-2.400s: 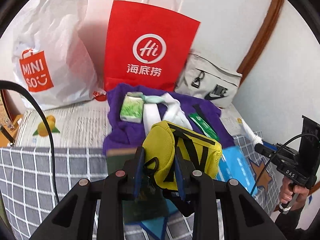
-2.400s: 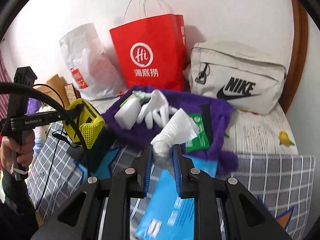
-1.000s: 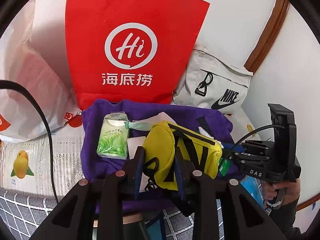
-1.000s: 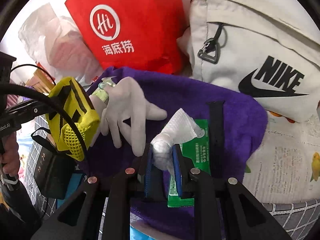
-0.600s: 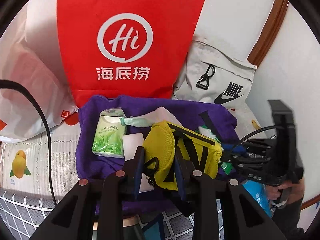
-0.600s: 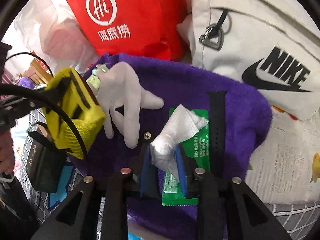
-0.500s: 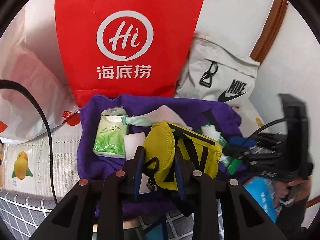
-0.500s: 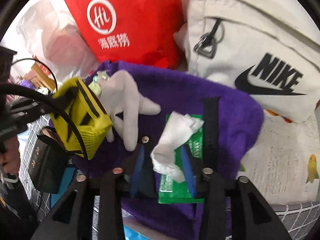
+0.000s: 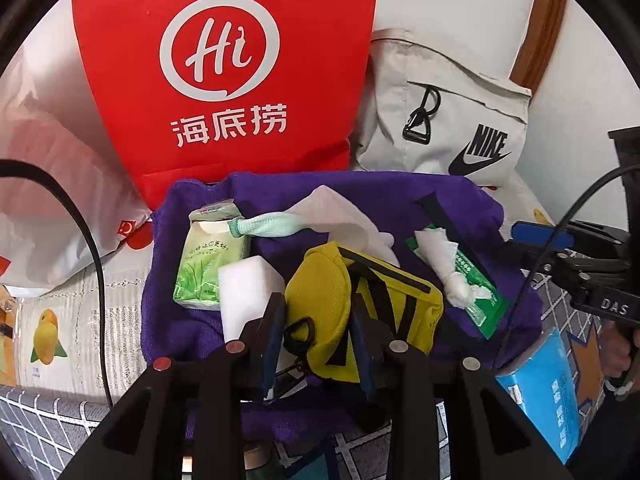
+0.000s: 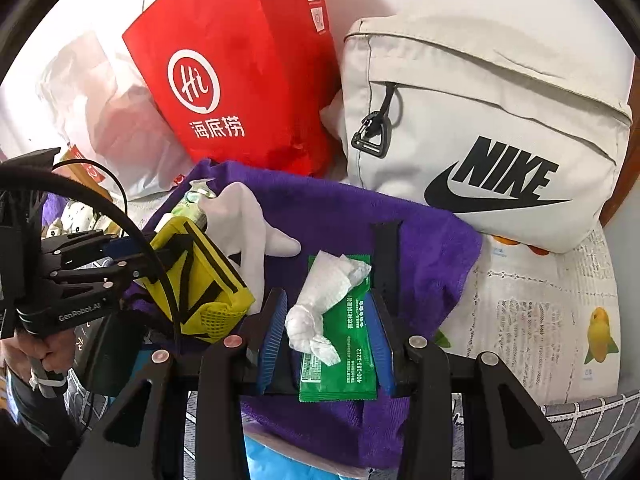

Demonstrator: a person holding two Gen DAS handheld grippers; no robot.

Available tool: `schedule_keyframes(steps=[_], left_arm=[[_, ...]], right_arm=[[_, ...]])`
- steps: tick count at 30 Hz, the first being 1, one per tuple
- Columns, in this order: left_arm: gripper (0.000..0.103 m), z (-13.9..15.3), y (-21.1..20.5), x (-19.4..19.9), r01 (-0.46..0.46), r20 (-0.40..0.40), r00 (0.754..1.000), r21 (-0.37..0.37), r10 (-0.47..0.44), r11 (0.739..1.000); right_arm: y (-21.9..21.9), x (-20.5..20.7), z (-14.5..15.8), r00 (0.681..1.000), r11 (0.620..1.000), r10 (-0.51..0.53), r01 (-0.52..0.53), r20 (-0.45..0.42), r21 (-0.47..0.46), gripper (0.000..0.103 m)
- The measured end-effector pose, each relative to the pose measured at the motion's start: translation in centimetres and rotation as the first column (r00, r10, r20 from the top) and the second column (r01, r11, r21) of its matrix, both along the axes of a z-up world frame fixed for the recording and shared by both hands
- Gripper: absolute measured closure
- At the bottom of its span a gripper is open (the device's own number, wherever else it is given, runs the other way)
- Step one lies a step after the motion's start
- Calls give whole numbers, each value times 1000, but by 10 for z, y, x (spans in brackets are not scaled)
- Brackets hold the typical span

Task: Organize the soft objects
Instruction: 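Open both grippers to release the wipe and pouch onto the towel, then move the right gripper to the tomato-print packet while the left gripper reaches the white mesh bag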

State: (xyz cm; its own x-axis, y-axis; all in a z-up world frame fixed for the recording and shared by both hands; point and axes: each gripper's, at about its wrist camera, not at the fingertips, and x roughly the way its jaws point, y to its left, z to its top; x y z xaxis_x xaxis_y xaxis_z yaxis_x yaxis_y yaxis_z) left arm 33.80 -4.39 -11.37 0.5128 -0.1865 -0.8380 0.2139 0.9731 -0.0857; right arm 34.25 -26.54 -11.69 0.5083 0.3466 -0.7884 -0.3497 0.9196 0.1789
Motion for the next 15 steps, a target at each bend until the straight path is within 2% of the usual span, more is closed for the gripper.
schedule_keyframes(steps=[1,3,4,6,9,15], left_arm=[[61,0,0,0,-2,-3,1000,1,2,1000],[53,3,1,0,-16,-3,1000,-4,16,1000],[45,6,2,-1,-21,7,1000,-7,21,1000],[38,14,5,-4,-34,35,999,-7,35,999],[37,28,8,-9,-47,66,997,-13,47,999],[37,46,13,-19,-31,54,998,-72,35,997]], right_arm=[[-2,-3,2,1000,1000,1,-1,0,0,63],[0,-4,3,1000,1000,2,-2,3,-4,63],[3,-5,5,1000,1000,-1,1,6,-10,63],[4,-7,7,1000,999,-17,18,23,-39,63],[4,-8,12,999,999,-49,50,24,-22,63],[5,-29,18,997,998,-66,66,31,12,60]])
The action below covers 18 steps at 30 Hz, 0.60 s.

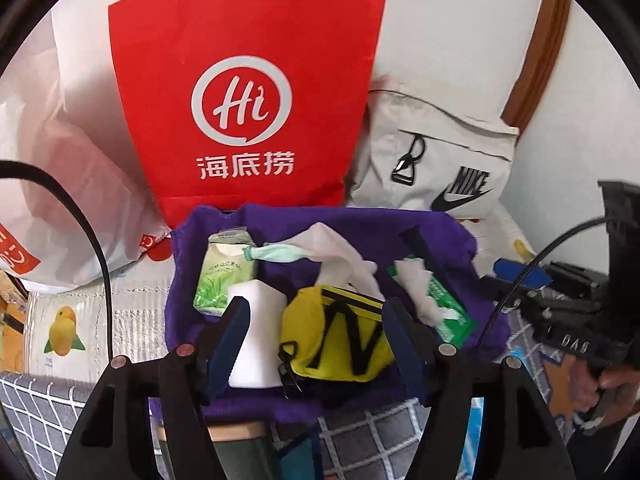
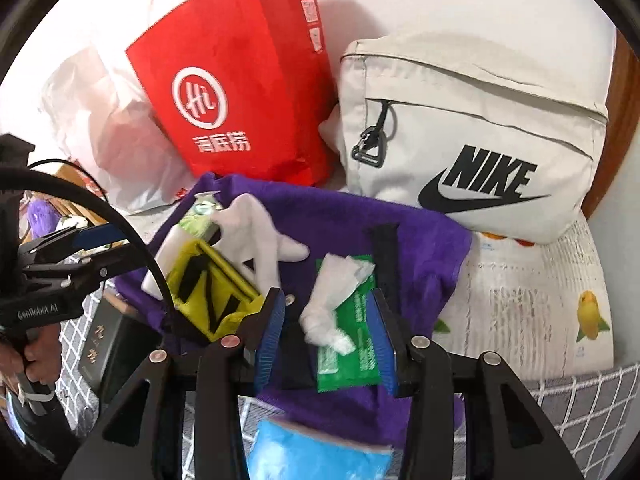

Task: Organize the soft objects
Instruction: 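Move the right gripper to the tomato-print packet while the left gripper reaches the white mesh bag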

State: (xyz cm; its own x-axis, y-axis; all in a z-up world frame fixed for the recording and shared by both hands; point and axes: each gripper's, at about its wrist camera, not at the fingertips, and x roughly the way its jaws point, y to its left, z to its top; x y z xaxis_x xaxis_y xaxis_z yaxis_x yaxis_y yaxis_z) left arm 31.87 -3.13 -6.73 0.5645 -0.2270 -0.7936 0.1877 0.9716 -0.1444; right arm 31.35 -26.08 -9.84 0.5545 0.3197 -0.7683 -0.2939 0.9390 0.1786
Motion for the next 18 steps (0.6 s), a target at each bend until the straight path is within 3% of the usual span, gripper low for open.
schedule_keyframes(steps=[3,6,8,10,13,18], left_arm=[[37,9,-2,-9,11,1,1000,-41,-11,999],[37,27,-5,-27,37,62,998,-59,-34,998],[37,41,-9,-41,55,109,993,-25,-52,998],[37,56,-8,-59,79,148,986,-50,-71,996],[37,70,-4,-81,112,137,986,-83,-100,990],[37,77,9,-125,91,116,990,-64,-83,994]], right_arm=[[5,-26,8,999,999,-8,10,53,-34,59],[9,-59,18,993,998,-10,17,117,-67,50],[8,-81,23,990,999,-6,13,143,-51,48],[6,-107,27,988,1000,2,1,154,-17,42],[4,-140,28,990,998,35,-41,139,39,41],[9,-195,24,990,999,33,-35,134,16,41]])
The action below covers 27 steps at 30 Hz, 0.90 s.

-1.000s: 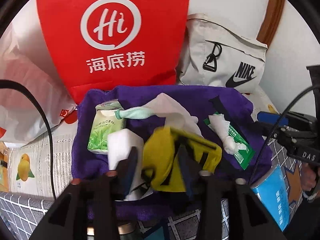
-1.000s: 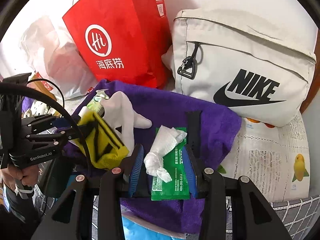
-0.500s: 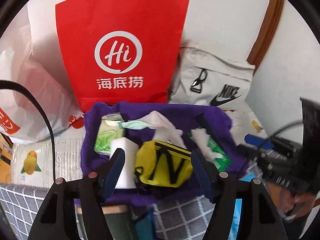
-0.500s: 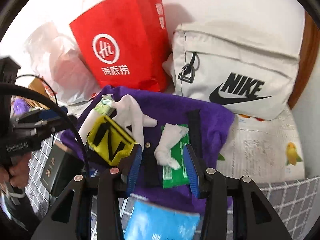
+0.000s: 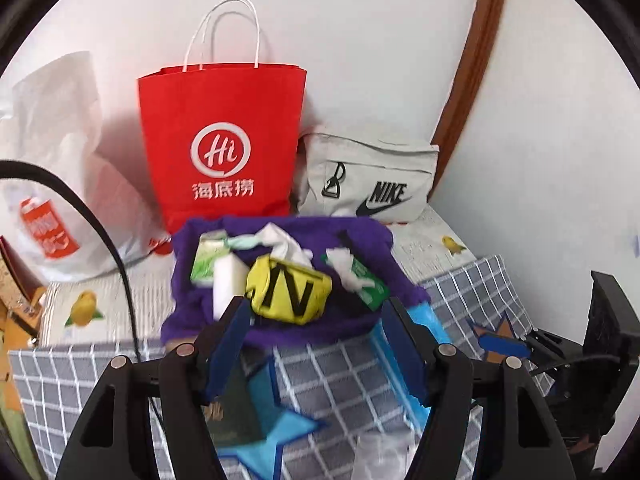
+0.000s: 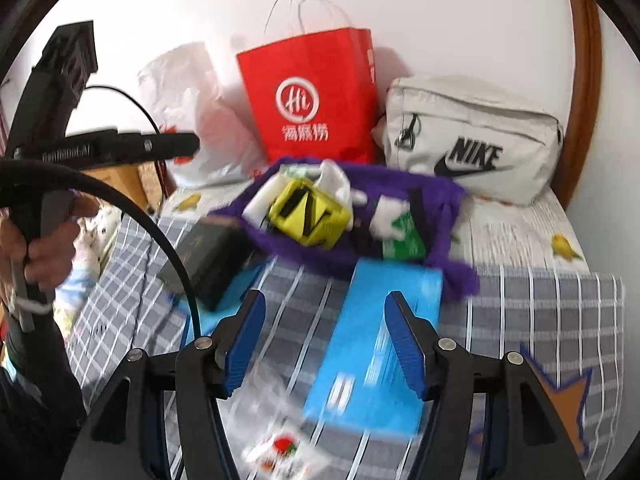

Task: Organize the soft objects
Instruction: 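Move the right gripper to the tomato-print packet while the left gripper reaches the white mesh bag, then grasp the tomato-print packet with the right gripper while the left gripper grasps the mesh bag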

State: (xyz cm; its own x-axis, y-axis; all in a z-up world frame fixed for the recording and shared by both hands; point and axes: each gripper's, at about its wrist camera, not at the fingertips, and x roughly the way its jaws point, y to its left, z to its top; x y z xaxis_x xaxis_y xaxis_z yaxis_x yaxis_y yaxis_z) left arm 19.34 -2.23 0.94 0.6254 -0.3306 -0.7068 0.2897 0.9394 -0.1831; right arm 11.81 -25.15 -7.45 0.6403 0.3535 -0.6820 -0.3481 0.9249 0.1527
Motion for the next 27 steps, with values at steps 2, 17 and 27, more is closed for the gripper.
schedule_keyframes(steps=[2,17,27], left_arm=[[37,-3,7,-21,-16,-1,1000,1,16,1000],[36,-58,28,-117,-60,-94,994,-40,56,997],[36,-84,42,-135,-115,-136,985,-73,105,991]], right_arm=[[6,-24,-13,999,1000,8,-8,-33,-23,38],[20,-62,-121,958,999,-31,21,-286,-36,34],[47,-71,-129,983,991,-84,66,-162,-118,23]])
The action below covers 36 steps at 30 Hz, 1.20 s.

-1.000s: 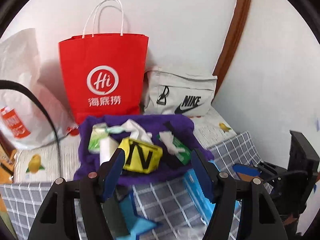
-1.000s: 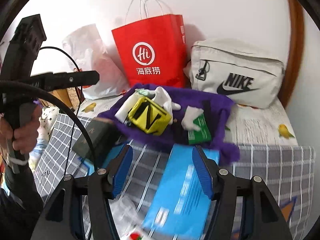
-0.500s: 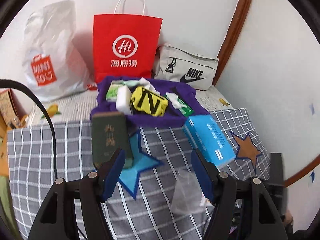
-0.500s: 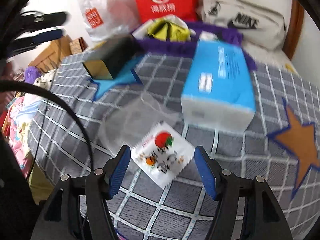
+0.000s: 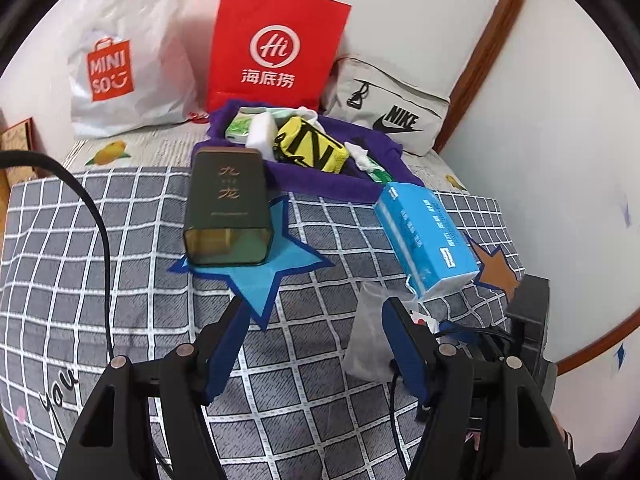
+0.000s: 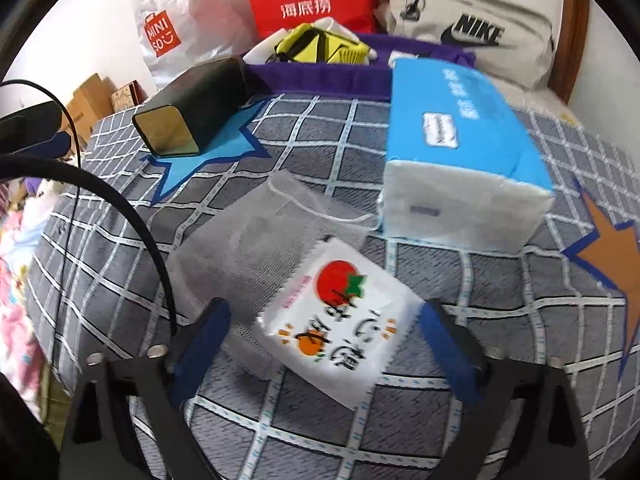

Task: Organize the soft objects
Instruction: 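Grasp the tomato-print packet with the right gripper while the left gripper grasps the mesh bag, then lift the tomato-print packet and mesh bag with both grippers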

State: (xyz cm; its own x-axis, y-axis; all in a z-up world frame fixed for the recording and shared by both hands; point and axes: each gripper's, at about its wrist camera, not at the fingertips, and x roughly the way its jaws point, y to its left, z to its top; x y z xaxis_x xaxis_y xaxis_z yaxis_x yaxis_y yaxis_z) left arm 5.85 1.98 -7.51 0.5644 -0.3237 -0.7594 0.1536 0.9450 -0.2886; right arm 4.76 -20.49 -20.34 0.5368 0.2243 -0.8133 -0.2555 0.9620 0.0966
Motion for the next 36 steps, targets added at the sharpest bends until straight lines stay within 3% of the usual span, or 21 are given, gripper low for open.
schedule_keyframes(steps=[1,4,9,21,24,30,36], left_arm=[[36,-2,2,-1,-8,-3,1000,-1,8,1000],[35,-8,4,-1,-17,-17,1000,-18,17,1000],[35,-22,-6,2,-3,-53,999,-6,3,1000],[32,-72,-80,24,179,-155,974,78,-166,981],[25,-87,-89,29,205,-186,964,63,-190,977],[13,-90,-106,30,268,-162,951,6,-264,963],[5,-95,-132,28,295,-148,950,136,-275,946]], right_arm=[[-5,-1,2,1000,1000,-10,10,8,4,35],[-21,0,6,1000,998,-13,14,-11,65,48],[-31,-4,10,1000,996,-1,3,-16,84,49],[-77,-22,53,996,995,-55,49,74,87,49],[-92,-23,54,995,993,-72,66,68,94,49],[-113,-23,54,992,992,-105,99,69,80,48],[-120,-21,48,993,989,-108,102,55,109,48]])
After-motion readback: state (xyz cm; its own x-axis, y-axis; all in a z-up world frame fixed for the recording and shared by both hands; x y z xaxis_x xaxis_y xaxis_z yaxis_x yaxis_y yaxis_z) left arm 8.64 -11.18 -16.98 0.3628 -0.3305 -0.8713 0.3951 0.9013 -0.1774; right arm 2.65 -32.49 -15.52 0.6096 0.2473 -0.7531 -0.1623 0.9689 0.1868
